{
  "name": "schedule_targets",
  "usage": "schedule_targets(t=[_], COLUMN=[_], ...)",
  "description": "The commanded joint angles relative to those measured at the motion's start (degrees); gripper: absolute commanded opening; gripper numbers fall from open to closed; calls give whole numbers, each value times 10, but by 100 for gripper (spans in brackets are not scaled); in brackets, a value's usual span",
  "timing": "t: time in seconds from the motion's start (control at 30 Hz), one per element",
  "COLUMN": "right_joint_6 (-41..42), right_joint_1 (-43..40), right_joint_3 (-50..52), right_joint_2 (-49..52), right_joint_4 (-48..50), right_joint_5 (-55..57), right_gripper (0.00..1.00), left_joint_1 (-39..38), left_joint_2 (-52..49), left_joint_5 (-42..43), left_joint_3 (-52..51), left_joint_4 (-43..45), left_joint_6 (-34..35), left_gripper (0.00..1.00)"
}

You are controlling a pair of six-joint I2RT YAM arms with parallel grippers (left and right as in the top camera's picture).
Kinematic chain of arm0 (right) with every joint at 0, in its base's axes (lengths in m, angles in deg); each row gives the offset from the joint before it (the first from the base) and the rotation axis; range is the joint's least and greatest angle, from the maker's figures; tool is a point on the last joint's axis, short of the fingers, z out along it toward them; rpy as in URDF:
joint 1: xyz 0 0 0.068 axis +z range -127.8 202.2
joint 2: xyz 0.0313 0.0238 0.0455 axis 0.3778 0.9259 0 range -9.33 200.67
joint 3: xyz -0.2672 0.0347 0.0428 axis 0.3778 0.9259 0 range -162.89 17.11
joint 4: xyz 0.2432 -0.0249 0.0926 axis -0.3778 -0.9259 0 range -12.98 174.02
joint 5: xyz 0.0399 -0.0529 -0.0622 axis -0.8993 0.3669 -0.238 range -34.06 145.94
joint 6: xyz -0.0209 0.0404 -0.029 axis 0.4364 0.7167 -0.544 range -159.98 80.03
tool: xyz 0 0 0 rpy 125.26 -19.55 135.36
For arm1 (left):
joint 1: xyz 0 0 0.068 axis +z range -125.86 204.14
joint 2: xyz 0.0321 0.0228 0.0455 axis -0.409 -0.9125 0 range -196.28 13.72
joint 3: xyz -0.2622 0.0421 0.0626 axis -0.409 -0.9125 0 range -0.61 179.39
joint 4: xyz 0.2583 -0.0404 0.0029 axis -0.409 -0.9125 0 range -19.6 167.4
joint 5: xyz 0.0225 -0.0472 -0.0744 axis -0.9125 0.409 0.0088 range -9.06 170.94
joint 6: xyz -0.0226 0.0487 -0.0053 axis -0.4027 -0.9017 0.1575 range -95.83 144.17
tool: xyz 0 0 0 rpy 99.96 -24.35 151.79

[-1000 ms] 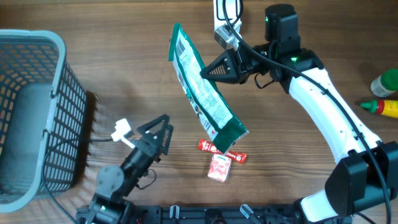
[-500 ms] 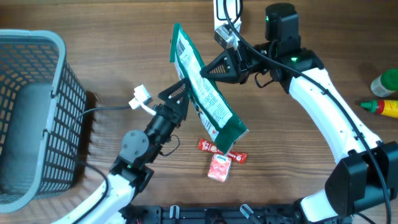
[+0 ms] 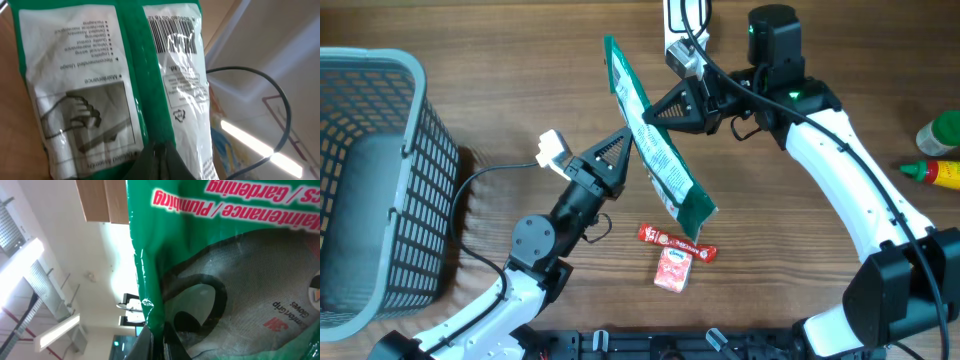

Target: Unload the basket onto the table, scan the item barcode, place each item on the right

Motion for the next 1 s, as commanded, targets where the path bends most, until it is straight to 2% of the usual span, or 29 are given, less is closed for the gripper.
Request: schedule_targets(t=[0.0, 0.03, 0.07, 0.1, 0.13, 0.17, 0.3, 0.4, 0.5, 0.63, 0.7, 0.77, 0.9, 0.97], right_joint_6=[2, 4, 22, 39, 61, 74, 124, 262, 360, 360, 361, 374, 477, 510], right_joint_1=[-30, -41, -54, -60, -67, -71, -76, -76, -74, -67, -64, -63, -49, -38], right_joint_3=[-9, -9, -9, -9, -9, -9, -9, -9, -9, -9, -9, -9, -9, -9], right_joint_2=[-13, -13, -13, -13, -13, -13, -13, -13, -13, -13, -13, -13, -13, -13], right_joint_4=[2, 2, -1, 2, 2, 2, 1, -3, -55, -73, -33, 78, 230, 260], right_joint_5=[-11, -28, -37, -37, -37, -37, -35, -35, -10, 45, 65, 92, 103, 111], right_gripper=[4, 4, 4, 4, 4, 4, 4, 4, 4, 4, 4, 4, 4, 4], left_joint_1=[-2, -2, -1, 0, 0, 0, 1, 1, 1, 1, 1, 1, 1, 1], left_joint_2=[0, 0, 0, 0, 0, 0, 0, -1, -1, -1, -1, -1, -1, -1], left_joint_5=[51, 57, 57, 50, 42, 38, 24, 15, 7, -22, -22, -22, -22, -25], left_joint_3=[3, 3, 3, 3, 3, 3, 3, 3, 3, 3, 3, 3, 3, 3], left_joint_4=[-38, -66, -96, -120, -135, -144, -147, -148, -145, -115, -102, -102, -102, -101], left_joint_6=[0, -13, -36, -44, -43, -43, -45, -45, -42, -5, 3, 18, 23, 48], left_gripper=[4, 4, 12, 49, 79, 100, 100, 100, 100, 100, 100, 100, 100, 100])
